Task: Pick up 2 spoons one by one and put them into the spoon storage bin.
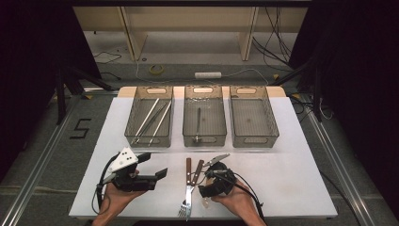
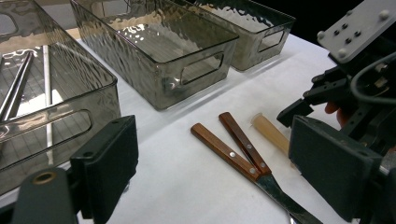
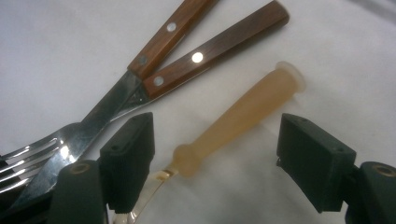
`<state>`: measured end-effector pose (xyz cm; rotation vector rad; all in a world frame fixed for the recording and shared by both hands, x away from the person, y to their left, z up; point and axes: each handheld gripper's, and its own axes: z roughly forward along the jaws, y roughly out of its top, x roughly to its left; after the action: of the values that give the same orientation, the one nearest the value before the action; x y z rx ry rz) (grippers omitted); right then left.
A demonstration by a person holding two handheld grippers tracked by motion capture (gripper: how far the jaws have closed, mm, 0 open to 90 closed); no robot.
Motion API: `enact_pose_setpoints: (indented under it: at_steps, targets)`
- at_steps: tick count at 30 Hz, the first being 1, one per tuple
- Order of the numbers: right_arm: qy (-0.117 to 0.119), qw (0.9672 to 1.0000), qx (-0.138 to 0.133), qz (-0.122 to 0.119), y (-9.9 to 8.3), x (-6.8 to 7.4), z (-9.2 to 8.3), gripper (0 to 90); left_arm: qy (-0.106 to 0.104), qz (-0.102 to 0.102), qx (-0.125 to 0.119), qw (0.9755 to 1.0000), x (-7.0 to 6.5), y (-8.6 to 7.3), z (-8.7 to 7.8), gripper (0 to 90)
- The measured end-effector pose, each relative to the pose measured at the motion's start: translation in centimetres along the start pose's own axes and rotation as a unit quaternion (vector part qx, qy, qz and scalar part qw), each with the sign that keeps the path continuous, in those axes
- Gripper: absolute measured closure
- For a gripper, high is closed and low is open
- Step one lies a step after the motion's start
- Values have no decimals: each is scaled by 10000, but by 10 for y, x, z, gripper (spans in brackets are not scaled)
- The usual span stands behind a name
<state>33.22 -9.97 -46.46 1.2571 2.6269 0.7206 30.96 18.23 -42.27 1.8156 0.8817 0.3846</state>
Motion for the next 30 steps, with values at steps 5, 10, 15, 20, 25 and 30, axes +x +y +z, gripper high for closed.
enact_pose_setpoints:
  at_steps: [5, 10, 15, 20, 25, 30]
  targets:
    - [13, 9999, 87, -71, -1, 2, 4, 312, -3, 0, -6, 10000, 0, 0, 0, 153]
    - [-4, 9997, 183, -167, -3, 3, 7, 350, -8, 5, 0, 10000, 0, 0, 0, 153]
    - [0, 9996, 181, -194, -3, 4, 6, 392, -12, 8, 5, 10000, 0, 0, 0, 153]
    - [-59, 9995, 189, -246, -4, 5, 6, 449, -18, 9, 14, 10000, 0, 0, 0, 153]
    - [-146, 9992, 197, -327, -5, 6, 5, 515, -26, 23, 27, 10000, -1, 0, 0, 153]
    - [-157, 9990, 204, -366, -6, 6, 4, 600, -33, 24, 31, 10000, -1, 0, 1, 153]
